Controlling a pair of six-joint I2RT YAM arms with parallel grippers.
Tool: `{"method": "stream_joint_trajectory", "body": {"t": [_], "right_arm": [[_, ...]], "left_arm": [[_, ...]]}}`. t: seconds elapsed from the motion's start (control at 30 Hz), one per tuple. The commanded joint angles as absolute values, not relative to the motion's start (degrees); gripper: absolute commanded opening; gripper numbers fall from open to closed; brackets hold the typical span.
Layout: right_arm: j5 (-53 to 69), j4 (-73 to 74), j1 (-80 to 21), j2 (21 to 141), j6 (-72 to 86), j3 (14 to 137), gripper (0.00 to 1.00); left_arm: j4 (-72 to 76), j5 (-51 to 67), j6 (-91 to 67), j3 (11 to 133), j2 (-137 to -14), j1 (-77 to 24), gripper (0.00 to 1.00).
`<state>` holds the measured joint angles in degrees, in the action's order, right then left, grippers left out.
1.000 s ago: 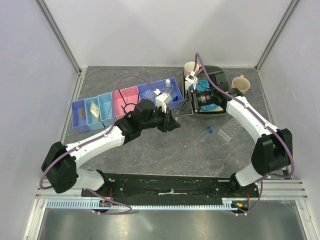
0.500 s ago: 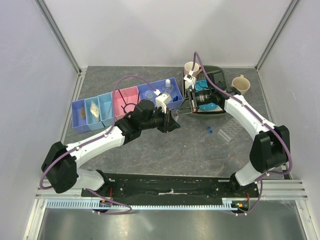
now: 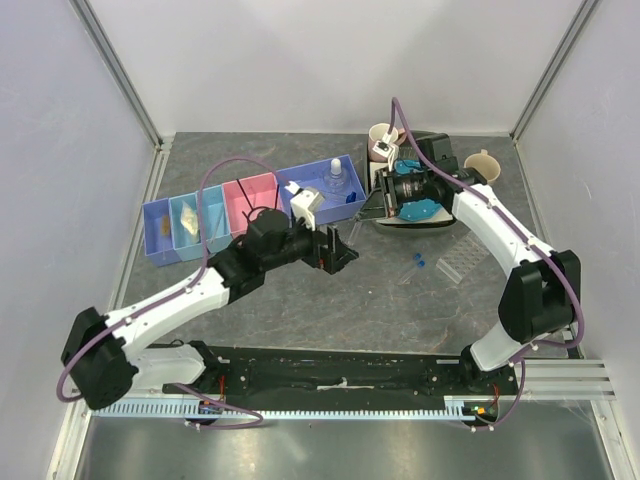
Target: Organize the chemistry lab equipment
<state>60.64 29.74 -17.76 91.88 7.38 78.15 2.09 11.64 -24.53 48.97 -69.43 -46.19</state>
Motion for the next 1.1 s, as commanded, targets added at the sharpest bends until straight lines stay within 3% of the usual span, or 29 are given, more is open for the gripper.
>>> {"method": "stream_joint_trajectory", "body": {"t": [0.0,0.33,0.6,1.07], "right_arm": [[57.1,33.1,-15.9,91.2,0.4,81.4,0.16],[45.9,39.5,-9.2,85.4,-15.0,77.2,0.16],[30.9,35.4,-3.3,71.2,-25.1,61.2,0.17],[27.5,28.2,10.7,66.3,-30.5,47.8,0.18]], "left_arm": [[7.0,3.4,-22.7,44.8,-63.0,-45.9,0.99],[5.4,0.2,-21.6,39.2,-57.6,-45.2,1.0],[6.9,0.2,-23.6,34.5,-55.9,-45.2,0.99],[8.5,3.2,-23.2,35.1,-59.8,-45.1,0.99]]}}
